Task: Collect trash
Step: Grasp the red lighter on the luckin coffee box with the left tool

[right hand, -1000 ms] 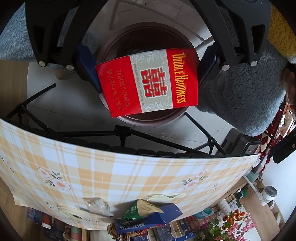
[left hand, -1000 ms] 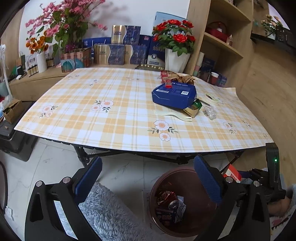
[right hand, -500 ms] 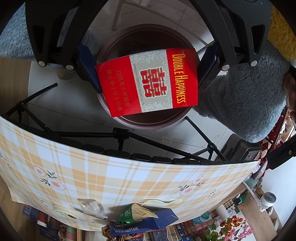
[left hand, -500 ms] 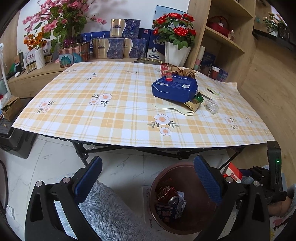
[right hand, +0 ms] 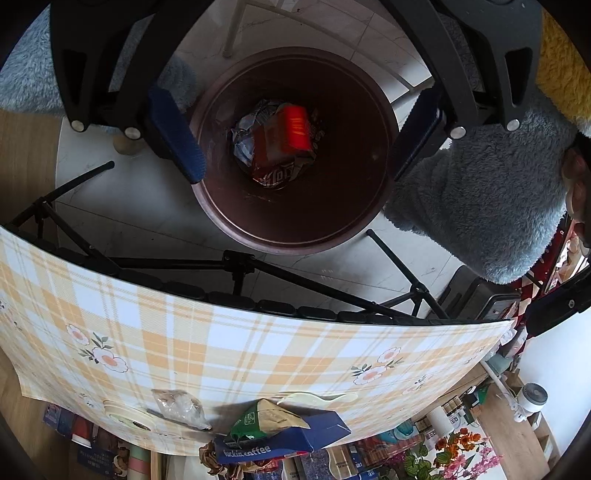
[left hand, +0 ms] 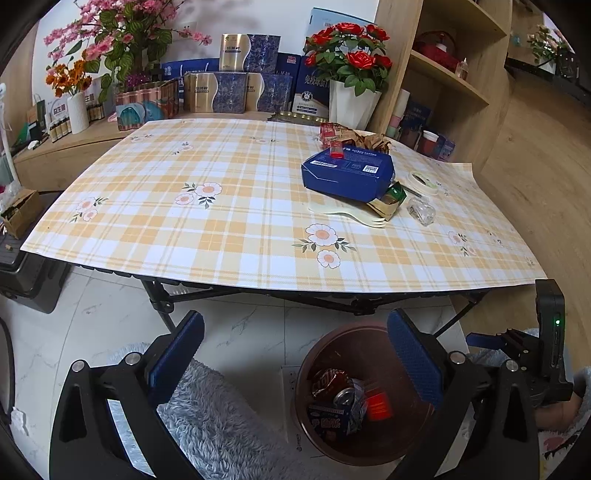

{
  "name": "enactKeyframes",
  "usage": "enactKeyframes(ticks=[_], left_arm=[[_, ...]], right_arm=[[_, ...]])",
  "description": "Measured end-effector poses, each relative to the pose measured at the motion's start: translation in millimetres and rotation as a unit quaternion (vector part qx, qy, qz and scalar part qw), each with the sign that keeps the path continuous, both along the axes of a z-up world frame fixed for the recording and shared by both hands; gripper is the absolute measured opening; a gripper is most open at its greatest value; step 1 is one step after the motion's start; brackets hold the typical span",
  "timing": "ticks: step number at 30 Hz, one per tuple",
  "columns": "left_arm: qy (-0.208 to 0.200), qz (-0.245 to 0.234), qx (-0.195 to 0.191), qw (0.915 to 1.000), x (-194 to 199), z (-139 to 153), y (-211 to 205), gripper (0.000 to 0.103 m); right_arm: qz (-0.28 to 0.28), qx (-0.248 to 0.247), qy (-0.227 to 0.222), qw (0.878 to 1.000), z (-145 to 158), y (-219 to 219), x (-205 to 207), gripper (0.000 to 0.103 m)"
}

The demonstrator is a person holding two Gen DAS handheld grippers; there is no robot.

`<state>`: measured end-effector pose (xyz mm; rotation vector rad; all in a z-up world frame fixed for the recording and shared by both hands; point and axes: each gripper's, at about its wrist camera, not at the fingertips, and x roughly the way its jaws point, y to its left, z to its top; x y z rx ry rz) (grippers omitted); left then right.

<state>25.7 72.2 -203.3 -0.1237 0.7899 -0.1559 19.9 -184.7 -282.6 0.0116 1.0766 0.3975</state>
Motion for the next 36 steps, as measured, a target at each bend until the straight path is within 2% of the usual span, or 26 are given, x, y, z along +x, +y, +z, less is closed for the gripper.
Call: enactKeyframes(ticks=[11,20,26,30,34,36], left_arm=[[0.003,-0.001,-0.002,1.0,0,-1,0,0.097],[0.013,-0.005,0.014,0.9998,3,-3,-7,0.097],[0.031,-0.025,-0.011,0.9991,14,-2,-6,0.097],[0.036,-0.036,-0.039,0.9979,36,9,-4,0.096],[0.029,-0.047,-0.056,0.9969,79,30,-9,0.083],[0.02,-0.056,-0.055,0.9967,107,40,-16,0.081]], right_arm=[[-0.039,0.009,-0.026,0.999,12,-16,-1,0.097],[-0.075,0.019,-0.051,0.996,27,-32,3,0.097],[-0.1,0.036,-0.083,0.991,51,-57,17,0.097],[-0.116,0.05,-0.087,0.988,62,-74,34,0.097],[-0.131,0.052,-0.104,0.985,67,-85,53,0.097],[-0.137,0.049,-0.113,0.983,69,-89,62,0.097]])
